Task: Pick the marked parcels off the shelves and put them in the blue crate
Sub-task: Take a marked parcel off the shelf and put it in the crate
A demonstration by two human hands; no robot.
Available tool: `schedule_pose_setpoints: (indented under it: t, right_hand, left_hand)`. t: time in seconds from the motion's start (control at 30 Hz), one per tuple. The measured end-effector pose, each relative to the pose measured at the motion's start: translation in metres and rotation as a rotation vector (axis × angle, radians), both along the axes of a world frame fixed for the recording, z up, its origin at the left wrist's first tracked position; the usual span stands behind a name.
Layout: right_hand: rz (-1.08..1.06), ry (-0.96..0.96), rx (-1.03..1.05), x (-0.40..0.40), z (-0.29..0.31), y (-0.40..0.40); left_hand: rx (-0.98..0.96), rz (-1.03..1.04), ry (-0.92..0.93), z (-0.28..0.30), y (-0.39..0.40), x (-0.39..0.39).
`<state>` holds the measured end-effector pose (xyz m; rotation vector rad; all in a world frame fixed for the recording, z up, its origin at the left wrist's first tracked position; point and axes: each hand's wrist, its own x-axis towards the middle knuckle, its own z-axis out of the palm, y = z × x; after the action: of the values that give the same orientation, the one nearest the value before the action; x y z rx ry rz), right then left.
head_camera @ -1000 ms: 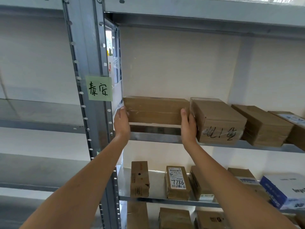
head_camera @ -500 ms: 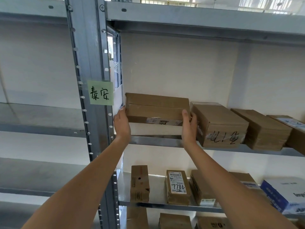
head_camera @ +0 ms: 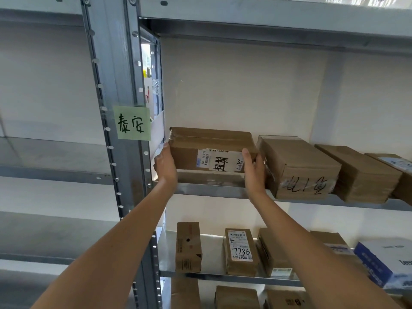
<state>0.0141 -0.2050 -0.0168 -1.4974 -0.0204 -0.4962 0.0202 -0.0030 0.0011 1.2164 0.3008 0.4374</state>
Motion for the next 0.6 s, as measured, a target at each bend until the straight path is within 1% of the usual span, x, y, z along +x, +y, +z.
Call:
schedule_pose_setpoints:
  t: [0.27, 0.37, 0.53, 0.6]
  right_hand:
    - [0.031, 0.061, -0.03, 0.008, -0.002, -0.002]
    - [0.049, 0.082, -0.031, 0.008, 0.0, -0.004]
    - [0.06, 0.092, -0.047, 0.01, 0.0, -0.005]
    - [0.055, 0.089, -0.055, 0.011, -0.001, -0.005]
  left_hand:
    - [0.019, -0.053, 0.069, -0.003, 0.003, 0.004]
    - [0.021, -0.07, 0.058, -0.005, 0.006, 0.004]
    - [0.127, -0.058, 0.053, -0.007, 0.007, 0.007]
    - [0.141, -0.055, 0.051, -0.007, 0.007, 0.007]
